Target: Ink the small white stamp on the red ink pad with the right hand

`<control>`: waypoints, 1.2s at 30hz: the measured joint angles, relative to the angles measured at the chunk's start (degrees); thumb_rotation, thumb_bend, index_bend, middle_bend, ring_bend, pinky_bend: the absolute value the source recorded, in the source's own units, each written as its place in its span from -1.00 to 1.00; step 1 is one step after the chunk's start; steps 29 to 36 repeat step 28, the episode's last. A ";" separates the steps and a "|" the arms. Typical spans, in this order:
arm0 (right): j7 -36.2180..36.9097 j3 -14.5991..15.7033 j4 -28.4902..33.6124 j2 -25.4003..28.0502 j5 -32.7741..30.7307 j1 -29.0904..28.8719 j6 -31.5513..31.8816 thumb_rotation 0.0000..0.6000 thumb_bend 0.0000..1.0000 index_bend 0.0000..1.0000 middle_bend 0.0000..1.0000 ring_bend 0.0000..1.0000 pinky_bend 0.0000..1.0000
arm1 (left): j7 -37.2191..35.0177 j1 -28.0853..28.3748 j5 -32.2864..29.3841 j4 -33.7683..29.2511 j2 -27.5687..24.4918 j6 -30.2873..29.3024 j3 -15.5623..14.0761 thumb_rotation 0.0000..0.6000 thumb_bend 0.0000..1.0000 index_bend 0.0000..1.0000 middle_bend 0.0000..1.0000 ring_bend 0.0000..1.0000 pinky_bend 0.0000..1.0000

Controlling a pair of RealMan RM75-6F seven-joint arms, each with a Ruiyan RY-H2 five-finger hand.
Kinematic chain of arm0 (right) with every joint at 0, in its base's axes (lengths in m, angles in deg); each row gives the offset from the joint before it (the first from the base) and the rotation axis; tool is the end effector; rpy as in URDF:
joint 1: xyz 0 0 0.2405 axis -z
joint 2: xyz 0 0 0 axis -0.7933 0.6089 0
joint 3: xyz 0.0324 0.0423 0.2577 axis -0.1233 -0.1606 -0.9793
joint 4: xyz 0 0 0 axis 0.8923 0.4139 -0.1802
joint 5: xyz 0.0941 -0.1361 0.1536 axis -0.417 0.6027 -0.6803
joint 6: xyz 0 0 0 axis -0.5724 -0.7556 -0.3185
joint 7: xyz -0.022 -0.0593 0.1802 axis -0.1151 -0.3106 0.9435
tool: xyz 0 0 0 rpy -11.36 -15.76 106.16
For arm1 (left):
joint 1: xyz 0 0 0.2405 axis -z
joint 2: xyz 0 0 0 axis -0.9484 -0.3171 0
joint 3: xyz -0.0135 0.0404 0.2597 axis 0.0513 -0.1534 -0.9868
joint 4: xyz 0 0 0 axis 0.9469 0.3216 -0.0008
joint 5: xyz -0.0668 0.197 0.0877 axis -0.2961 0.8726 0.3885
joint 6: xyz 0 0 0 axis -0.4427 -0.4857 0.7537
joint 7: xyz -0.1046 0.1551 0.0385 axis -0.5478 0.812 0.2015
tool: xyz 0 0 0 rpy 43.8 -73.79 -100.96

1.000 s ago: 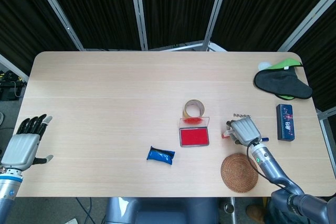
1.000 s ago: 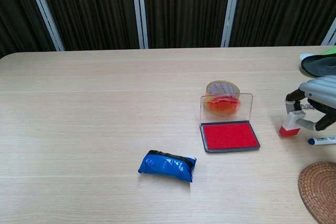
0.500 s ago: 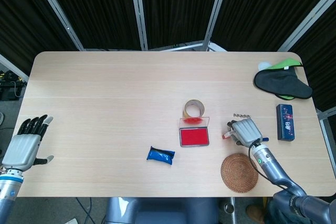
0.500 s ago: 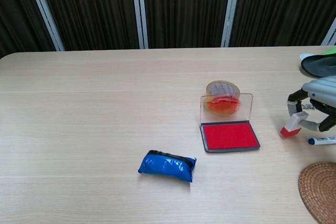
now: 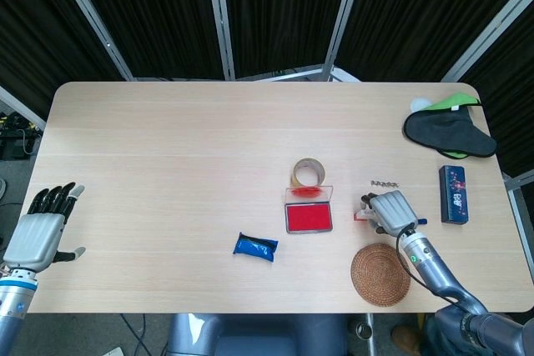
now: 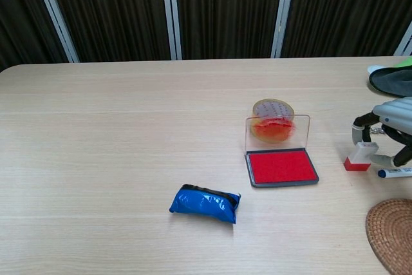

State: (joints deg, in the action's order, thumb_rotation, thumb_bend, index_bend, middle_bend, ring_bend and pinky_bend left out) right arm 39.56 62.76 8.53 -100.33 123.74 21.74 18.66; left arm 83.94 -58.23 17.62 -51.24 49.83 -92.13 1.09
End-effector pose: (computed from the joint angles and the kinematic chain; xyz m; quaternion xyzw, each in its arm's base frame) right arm -0.3034 -0.3670 -0.0252 0.7666 -0.3445 0.2854 0.4606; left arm -0.2857 0.2512 0.1157 -0.6609 -0.4062 -0.2659 0.5723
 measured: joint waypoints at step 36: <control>10.90 1.99 22.35 19.14 6.77 17.95 31.66 1.00 -1.00 -1.00 -1.00 -1.00 -1.00 | -6.32 -1.34 8.67 1.95 -0.35 -3.66 -0.66 1.00 -0.99 -1.00 -1.00 -1.00 -1.00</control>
